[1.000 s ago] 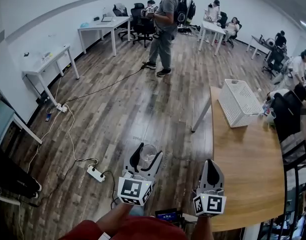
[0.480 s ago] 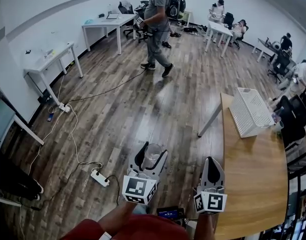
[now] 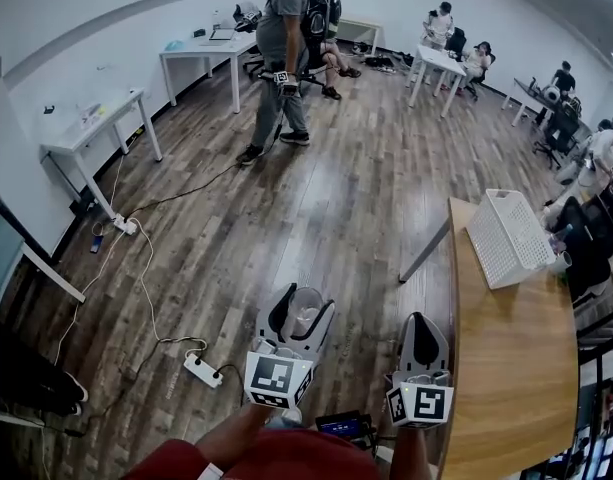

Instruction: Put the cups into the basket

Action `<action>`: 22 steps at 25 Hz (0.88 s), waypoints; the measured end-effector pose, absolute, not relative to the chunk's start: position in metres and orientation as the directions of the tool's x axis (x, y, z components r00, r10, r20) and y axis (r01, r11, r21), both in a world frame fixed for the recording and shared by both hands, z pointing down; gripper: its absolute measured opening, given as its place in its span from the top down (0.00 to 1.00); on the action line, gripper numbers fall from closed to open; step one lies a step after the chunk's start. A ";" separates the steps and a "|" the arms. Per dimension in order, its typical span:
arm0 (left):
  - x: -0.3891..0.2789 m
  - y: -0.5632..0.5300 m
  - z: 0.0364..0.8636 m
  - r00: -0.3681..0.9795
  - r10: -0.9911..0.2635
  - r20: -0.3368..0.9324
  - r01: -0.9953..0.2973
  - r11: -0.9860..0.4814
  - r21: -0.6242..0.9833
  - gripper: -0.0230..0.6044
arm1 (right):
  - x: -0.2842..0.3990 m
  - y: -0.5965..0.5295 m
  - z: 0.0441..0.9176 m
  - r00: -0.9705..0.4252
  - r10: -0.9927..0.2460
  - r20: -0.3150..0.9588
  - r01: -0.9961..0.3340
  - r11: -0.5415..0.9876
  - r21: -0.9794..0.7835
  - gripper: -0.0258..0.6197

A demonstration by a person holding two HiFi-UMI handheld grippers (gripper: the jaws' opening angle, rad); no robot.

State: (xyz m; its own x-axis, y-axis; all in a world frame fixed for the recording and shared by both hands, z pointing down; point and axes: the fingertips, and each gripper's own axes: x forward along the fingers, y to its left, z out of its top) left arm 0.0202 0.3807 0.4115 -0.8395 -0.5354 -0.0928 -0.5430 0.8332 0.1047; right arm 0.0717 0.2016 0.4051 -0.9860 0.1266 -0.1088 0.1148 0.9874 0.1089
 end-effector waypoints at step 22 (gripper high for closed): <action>-0.103 0.325 0.416 -0.840 -0.534 -0.093 -0.541 0.835 0.101 0.50 | -0.047 0.139 0.416 -0.989 0.101 -0.109 0.092 0.992 0.086 0.94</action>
